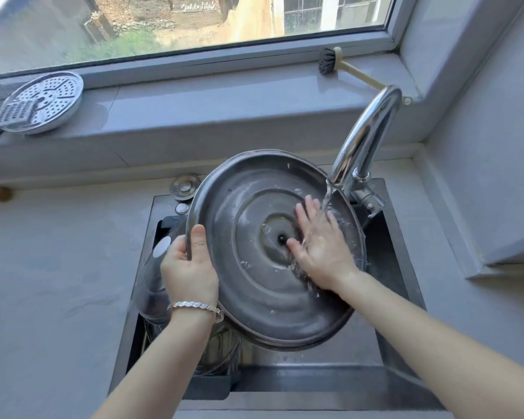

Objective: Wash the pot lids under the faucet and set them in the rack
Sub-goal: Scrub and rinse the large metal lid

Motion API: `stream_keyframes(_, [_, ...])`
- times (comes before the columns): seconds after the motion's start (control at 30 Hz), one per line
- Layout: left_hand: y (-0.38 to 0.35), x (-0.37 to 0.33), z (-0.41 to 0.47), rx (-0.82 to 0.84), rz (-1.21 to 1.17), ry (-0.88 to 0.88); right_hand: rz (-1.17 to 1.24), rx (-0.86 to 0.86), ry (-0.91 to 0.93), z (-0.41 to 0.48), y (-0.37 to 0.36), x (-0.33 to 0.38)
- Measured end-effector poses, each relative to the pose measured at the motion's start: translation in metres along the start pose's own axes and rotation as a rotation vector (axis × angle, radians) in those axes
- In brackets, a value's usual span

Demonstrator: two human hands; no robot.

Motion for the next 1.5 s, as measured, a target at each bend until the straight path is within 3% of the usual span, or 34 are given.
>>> stream_keyframes(0.07, [-0.003, 0.002, -0.008, 0.004, 0.001, 0.003, -0.007, -0.038, -0.178, 0.019, 0.011, -0.009])
stream_keyframes(0.13, [-0.008, 0.003, -0.013, 0.005, -0.016, 0.014, 0.046, -0.064, -0.172, 0.03, 0.016, 0.007])
stream_keyframes(0.33, [-0.016, -0.001, -0.01, 0.014, -0.064, -0.013, 0.258, -0.107, 0.394, -0.002, 0.017, 0.108])
stream_keyframes(0.5, [0.0, -0.002, 0.002, -0.021, -0.004, -0.052, 0.178, 0.004, 0.63, -0.064, -0.016, 0.088])
stream_keyframes(0.57, [0.005, -0.005, 0.003, -0.006, 0.054, -0.087, 0.114, 0.104, 0.594, -0.081, -0.031, 0.052])
stream_keyframes(0.73, [0.003, -0.006, 0.006, 0.08, 0.162, -0.101, -0.073, 0.485, 0.181, -0.099, -0.036, -0.037])
stream_keyframes(0.83, [-0.012, -0.005, -0.001, 0.19, 0.271, -0.01, -0.016, 0.507, 0.085, -0.098, 0.001, -0.03])
stream_keyframes(0.97, [-0.045, 0.007, -0.023, 0.415, 0.318, 0.241, 0.253, 0.671, 0.177, -0.109, 0.047, 0.022])
stream_keyframes(1.07, [-0.066, 0.021, -0.046, 0.543, 0.135, 0.598, 0.014, 0.622, 0.255, -0.117, 0.053, 0.037])
stream_keyframes(1.17, [-0.078, 0.026, -0.055, 0.655, 0.118, 0.677, -0.113, 0.554, 0.213, -0.11, 0.06, 0.029])
stream_keyframes(1.23, [-0.077, 0.022, -0.052, 0.759, 0.403, 0.484, -0.087, 0.557, 0.128, -0.099, 0.072, 0.015])
stream_keyframes(1.3, [-0.071, 0.008, -0.045, 0.762, 0.915, 0.026, -0.063, 0.533, 0.107, -0.085, 0.086, 0.005])
stream_keyframes(1.33, [-0.072, -0.002, -0.048, 0.76, 0.998, -0.205, -0.051, 0.544, 0.109, -0.079, 0.093, 0.004])
stream_keyframes(1.4, [-0.077, -0.012, -0.063, 0.924, 0.791, -0.418, 0.001, 0.61, 0.118, -0.068, 0.106, 0.005])
stream_keyframes(1.47, [-0.081, -0.011, -0.075, 1.13, 0.462, -0.367, 0.074, 0.667, 0.14, -0.054, 0.116, 0.009])
stream_keyframes(1.5, [-0.081, -0.011, -0.076, 1.14, 0.325, -0.286, 0.106, 0.671, 0.147, -0.047, 0.12, 0.01])
Point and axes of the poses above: each hand's wrist, its own z-axis towards the middle knuckle, its own y-axis out of the back of the hand, x = y × z, the point moved 6 cm from there along z, towards the middle knuckle, and after that the axes turned 3 degrees about -z, right-handed, at the moved point
